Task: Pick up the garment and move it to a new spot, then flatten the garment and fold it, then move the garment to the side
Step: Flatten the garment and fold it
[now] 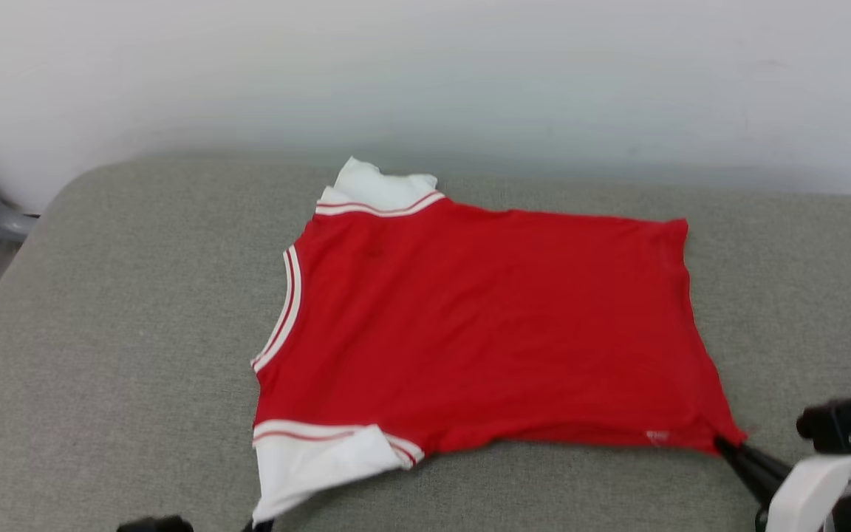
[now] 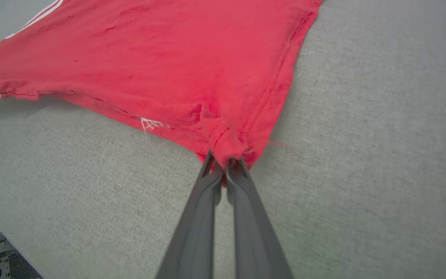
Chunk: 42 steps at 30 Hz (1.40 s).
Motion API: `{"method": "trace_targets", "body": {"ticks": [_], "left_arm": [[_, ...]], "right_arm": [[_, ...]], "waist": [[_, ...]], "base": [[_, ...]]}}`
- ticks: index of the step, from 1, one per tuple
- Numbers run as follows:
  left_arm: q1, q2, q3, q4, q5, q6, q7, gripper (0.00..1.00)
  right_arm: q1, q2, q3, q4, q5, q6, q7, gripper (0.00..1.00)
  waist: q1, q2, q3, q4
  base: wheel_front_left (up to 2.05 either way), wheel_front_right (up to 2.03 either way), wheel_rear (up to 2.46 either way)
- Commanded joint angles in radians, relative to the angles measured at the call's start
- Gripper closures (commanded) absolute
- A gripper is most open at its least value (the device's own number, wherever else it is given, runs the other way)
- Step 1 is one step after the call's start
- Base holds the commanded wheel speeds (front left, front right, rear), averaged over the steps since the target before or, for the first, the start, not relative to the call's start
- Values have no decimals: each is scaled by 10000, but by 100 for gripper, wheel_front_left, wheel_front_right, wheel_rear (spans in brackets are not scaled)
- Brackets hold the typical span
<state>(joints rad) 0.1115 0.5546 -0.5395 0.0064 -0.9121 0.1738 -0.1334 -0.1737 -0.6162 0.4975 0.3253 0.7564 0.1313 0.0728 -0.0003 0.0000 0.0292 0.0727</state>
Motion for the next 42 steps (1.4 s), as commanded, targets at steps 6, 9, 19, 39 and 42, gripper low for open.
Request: {"method": "trace_targets", "body": {"ticks": [6,9,19,39,42], "left_arm": [[1208,-121,-81,-34,-610,3,21,100],[1684,-2,-59,-5,-800,-7,30,100],[2217,34,83,-227,-1067,53,-168,100],[-1267,1004,33,125,242,-620,836,100],[-2189,1049,1,394,363,-912,1144,100]], "right_arm": [[1679,92,-671,-480,-58,-11,242,100],[2363,116,-963,-682,-105,-11,409,100],[3909,468,-1926,-1655,-316,-12,766,100],[3290,1144,-2890,-2642,-710,-10,1367,100],[3021,1072,-2949,-2732,-662,-10,1450,100]], "waist": [[3,0,-501,49],[3,0,-619,53],[3,0,-738,114],[3,0,-359,-89],[3,0,-8,-151]], "base": [[0,0,0],[0,0,0],[0,0,0],[0,0,0],[0,0,0]]}}
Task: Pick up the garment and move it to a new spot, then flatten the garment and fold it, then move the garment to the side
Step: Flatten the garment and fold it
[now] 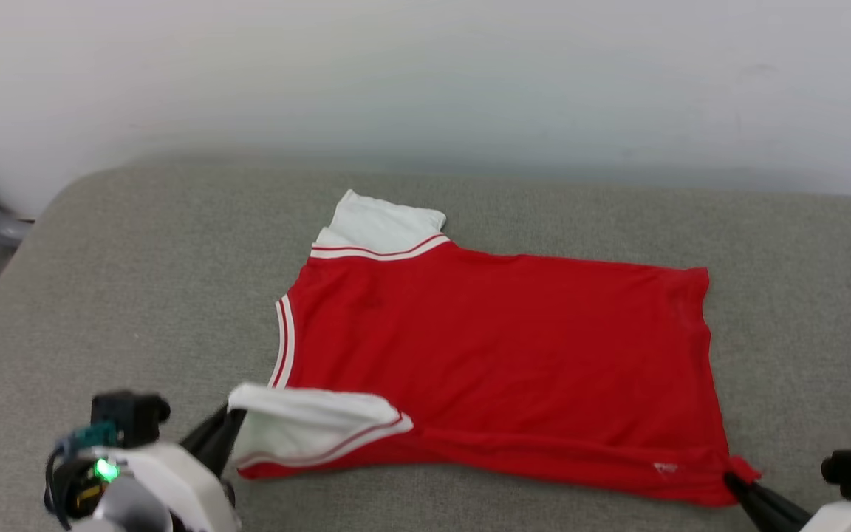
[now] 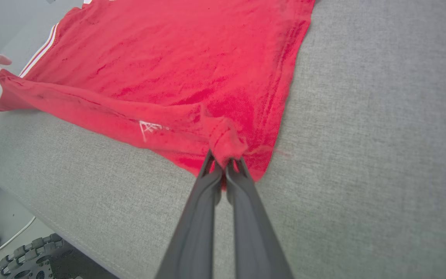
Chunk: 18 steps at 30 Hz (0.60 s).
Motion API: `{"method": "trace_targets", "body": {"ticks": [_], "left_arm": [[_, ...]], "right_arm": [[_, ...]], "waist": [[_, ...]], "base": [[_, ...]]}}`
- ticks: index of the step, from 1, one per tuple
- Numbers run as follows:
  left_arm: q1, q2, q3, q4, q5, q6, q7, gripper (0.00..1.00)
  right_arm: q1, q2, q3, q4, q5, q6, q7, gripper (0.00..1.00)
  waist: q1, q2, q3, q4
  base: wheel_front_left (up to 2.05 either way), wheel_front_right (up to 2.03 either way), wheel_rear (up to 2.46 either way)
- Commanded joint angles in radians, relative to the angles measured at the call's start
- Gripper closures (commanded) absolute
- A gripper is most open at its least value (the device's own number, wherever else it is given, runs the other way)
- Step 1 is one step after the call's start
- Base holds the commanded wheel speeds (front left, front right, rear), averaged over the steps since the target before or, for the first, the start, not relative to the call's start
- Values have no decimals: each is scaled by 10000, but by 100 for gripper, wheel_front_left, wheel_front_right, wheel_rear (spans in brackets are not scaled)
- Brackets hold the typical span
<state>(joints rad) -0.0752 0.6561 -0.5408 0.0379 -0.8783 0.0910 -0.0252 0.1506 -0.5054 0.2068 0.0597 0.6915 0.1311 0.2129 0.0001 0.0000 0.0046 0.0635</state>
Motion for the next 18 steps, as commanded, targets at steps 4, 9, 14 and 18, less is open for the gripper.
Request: {"method": "trace_targets", "body": {"ticks": [4,9,14,18], "left_arm": [[-1520,-43,6,548,121,-502,390,100],[-2844,-135,-119,1233,294,-920,819,100],[-3919,-291,-286,2242,492,-1287,1157,100],[-4543,-583,-472,3238,518,-1566,1265,100]], "right_arm": [[-732,-103,-116,-75,65,-8,143,100],[-1654,-177,11,74,47,-8,358,100],[-2623,-184,231,479,-34,-8,547,100],[-3192,-198,418,910,-110,-8,650,100]], "waist": [[-1,0,784,-182],[-1,0,1497,-359],[-1,0,2155,-444],[-1,0,2518,-437]], "base": [[0,0,0],[0,0,0],[0,0,0],[0,0,0]]}}
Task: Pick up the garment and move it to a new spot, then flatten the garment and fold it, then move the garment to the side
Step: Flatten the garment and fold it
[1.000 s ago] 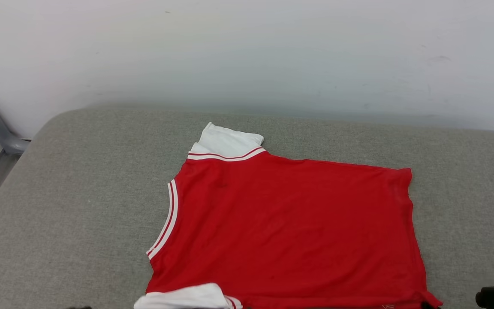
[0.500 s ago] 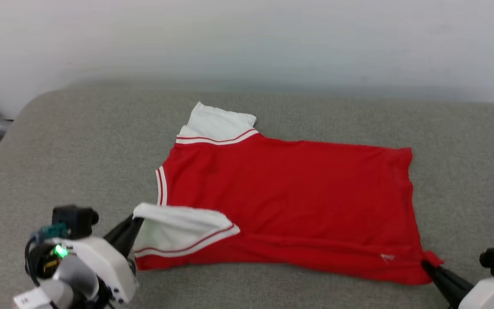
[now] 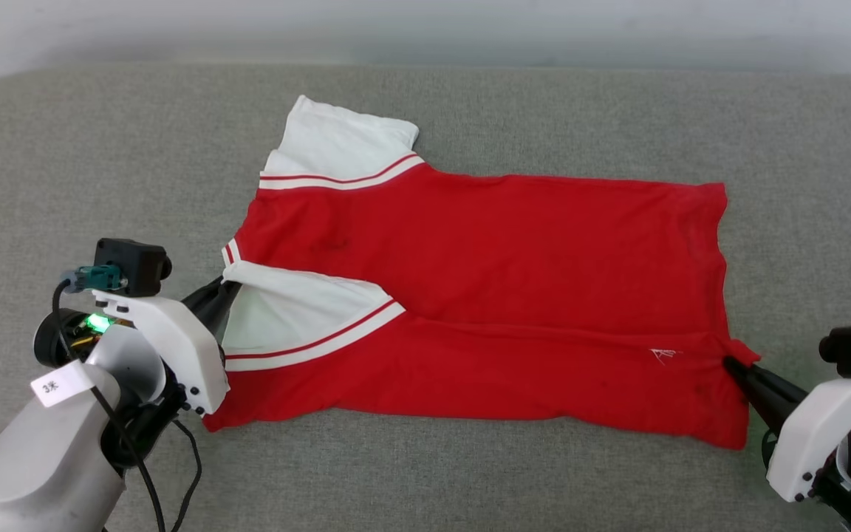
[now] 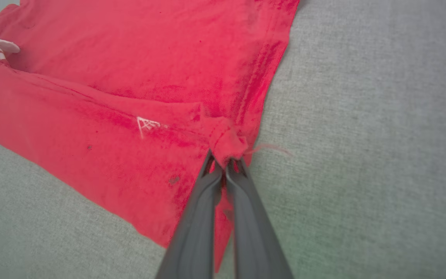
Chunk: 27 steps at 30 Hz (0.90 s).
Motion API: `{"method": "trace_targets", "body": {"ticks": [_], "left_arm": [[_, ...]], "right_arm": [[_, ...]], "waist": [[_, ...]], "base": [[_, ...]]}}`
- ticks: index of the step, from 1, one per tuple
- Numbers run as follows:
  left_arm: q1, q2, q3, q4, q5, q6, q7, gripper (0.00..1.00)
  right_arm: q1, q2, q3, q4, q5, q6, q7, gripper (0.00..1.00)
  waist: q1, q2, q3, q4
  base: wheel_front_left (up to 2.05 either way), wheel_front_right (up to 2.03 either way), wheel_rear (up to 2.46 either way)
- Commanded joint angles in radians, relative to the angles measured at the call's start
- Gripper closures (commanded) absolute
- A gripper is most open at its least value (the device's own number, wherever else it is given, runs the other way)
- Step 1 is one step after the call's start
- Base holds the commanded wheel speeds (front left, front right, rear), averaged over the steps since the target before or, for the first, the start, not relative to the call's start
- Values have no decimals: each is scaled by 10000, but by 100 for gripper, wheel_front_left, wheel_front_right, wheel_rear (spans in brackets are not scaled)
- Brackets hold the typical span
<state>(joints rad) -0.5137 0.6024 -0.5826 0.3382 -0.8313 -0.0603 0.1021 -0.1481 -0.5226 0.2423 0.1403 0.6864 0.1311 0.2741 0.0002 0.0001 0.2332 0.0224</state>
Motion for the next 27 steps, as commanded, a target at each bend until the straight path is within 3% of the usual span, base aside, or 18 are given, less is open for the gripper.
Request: {"method": "trace_targets", "body": {"ticks": [1,16,17,18,19,27], "left_arm": [[-305,-70,-101,512,129,-109,-42,100],[-1076,-896,-772,3387,-59,-640,-523,100],[-1140,-907,-779,3508,-50,-653,-616,100],[-1188,-926,-814,3600,-50,-661,-700,53],[-1267,-920,-850,3674,-16,-670,-785,0],[-1686,-647,-1260,3578,-220,-697,-436,0]], "right_arm": [[-338,-18,113,183,-79,-8,21,100],[-946,299,453,1104,-209,-8,-91,100],[-939,337,411,1117,-165,-8,-99,85],[-923,364,380,1091,-158,-8,-134,48],[-897,377,321,1063,-170,-8,-180,0],[-294,475,-89,599,-184,-8,-354,0]], "waist": [[-2,-1,300,-38],[-2,-1,406,2],[-2,-1,343,24],[-2,-1,268,46],[-2,-1,188,71],[-2,-1,-663,353]], "base": [[0,0,0],[0,0,0],[0,0,0],[0,0,0],[0,0,0],[0,0,0]]}}
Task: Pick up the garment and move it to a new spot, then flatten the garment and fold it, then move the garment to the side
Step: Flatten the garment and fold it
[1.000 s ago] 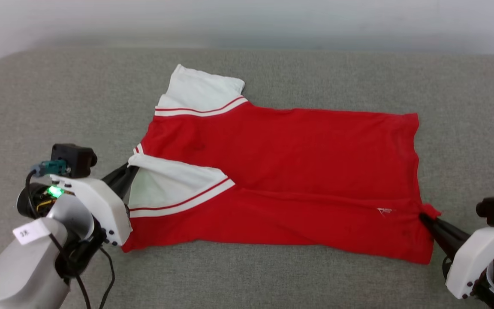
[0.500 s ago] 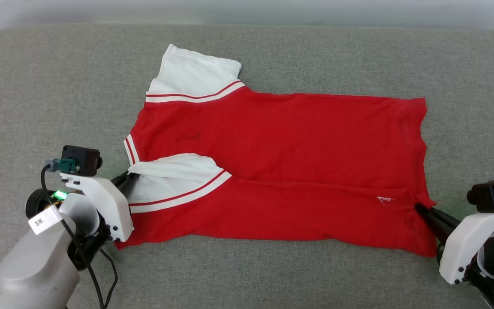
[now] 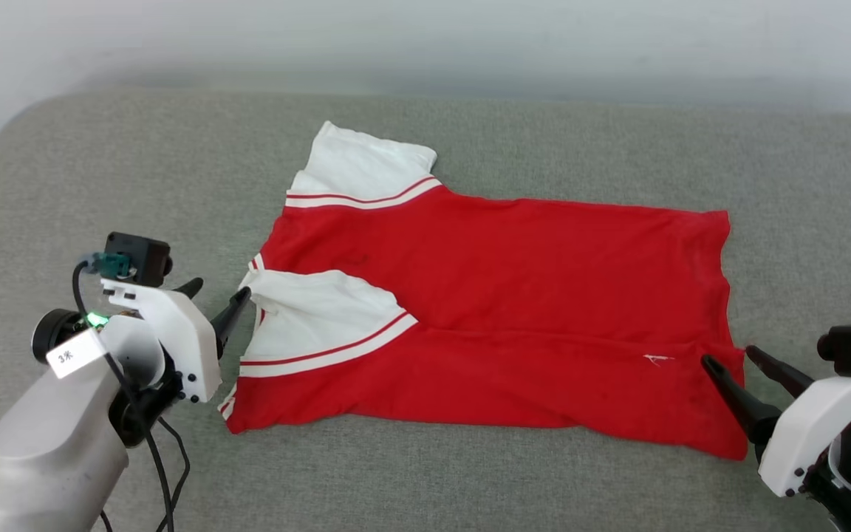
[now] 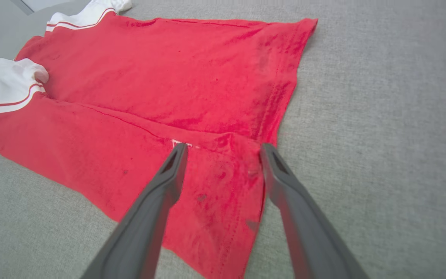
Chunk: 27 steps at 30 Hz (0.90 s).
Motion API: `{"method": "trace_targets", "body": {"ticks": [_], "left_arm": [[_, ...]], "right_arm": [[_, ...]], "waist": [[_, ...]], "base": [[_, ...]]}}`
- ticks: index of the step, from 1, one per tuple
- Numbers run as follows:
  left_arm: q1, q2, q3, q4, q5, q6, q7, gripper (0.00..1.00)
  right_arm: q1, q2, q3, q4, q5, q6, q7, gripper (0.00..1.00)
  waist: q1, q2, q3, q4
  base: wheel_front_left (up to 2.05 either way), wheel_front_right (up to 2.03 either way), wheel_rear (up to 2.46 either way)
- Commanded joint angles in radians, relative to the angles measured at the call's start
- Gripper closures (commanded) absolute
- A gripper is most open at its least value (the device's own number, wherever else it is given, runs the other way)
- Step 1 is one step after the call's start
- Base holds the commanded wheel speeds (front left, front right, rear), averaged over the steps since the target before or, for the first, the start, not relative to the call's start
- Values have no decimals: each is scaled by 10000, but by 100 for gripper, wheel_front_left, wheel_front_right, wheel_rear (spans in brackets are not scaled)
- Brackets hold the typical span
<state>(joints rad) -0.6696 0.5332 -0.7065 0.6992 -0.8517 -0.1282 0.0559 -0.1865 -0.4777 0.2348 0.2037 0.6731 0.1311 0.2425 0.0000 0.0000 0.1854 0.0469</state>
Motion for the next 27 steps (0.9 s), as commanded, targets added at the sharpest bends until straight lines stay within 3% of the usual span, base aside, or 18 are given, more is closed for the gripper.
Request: {"method": "trace_targets", "body": {"ticks": [1,10,16,27], "left_arm": [[-176,139,-124,-163,-106,-20,282,0],[-510,1127,-1060,-1619,-1217,-17,3617,0],[-587,1484,-1515,-2322,-1818,-18,5570,0],[-233,1413,-1999,-2145,-1923,37,6420,0]], "right_arm": [[181,15,-82,-95,-92,-8,-40,0],[703,254,-501,-440,-324,-8,135,0],[690,415,-523,-605,-492,-8,289,0],[212,567,-366,-681,-597,-8,311,0]], "waist": [[0,0,-282,150],[0,0,-762,365],[0,0,-754,344],[0,0,-200,-123]], "base": [[0,0,0],[0,0,0],[0,0,0],[0,0,0]]}}
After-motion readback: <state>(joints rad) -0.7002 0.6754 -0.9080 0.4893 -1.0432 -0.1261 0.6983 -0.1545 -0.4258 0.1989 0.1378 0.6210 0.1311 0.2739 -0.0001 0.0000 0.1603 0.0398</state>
